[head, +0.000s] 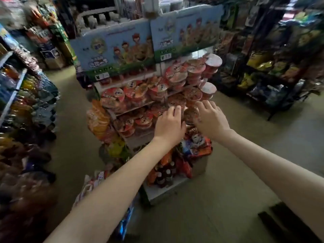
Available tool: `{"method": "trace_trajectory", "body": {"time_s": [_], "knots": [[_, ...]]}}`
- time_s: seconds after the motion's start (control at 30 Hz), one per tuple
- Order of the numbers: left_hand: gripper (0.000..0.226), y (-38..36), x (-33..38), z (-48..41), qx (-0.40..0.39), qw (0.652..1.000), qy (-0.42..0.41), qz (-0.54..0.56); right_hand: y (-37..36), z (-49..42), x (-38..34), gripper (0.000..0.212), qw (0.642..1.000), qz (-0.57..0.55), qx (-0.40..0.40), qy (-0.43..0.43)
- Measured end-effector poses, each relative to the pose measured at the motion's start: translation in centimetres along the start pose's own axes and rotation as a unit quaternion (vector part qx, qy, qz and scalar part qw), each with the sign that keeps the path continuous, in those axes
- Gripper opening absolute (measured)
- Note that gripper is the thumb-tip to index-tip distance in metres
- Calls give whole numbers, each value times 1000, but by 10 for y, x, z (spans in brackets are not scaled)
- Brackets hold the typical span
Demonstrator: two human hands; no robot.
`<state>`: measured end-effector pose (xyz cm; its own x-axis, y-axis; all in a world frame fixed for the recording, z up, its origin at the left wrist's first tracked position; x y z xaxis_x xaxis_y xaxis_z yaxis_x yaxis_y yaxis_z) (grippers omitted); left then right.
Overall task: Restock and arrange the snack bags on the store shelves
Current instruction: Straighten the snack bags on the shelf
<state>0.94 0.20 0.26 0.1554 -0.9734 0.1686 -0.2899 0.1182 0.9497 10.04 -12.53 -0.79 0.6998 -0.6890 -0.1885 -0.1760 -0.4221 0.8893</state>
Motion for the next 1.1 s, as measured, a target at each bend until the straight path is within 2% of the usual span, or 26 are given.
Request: {"method": "trace_trajectory", "body": {"time_s": [0.23,0.4,0.6,0.7,0.93,1.1], "knots": [[59,-70,76,-124,-25,999,-20,-2,-19,-57,135,52,995,39,-48,-75],[60,-120,134,-217,-62,995,-74,11,-33,-83,241,57,985,71,-87,-129],[63,-151,227,-377,-36,993,-109,10,-19,-159,380,57,979,53,-24,-197],[62,-187,261,-442,-52,994,-88,31,-22,-194,453,56,977,49,-20,-206],[61,-268,309,-586,-68,997,18,22,-46,-301,613,56,988,53,-65,-129],[61,-286,303,-678,-49,993,106,-6,-71,-410,670,59,993,62,-102,-20]]}}
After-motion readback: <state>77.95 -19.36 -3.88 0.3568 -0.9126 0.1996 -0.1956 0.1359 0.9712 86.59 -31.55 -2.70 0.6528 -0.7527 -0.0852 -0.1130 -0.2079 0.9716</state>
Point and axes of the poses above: each hand's wrist, its own z-axis away from the middle knuckle, its own y-axis out of the back of the hand, x = y × z, the point moved 1 cm from there along -z, towards the middle knuckle, and after that the axes turned 2 degrees about z, right-handed, at the moved point
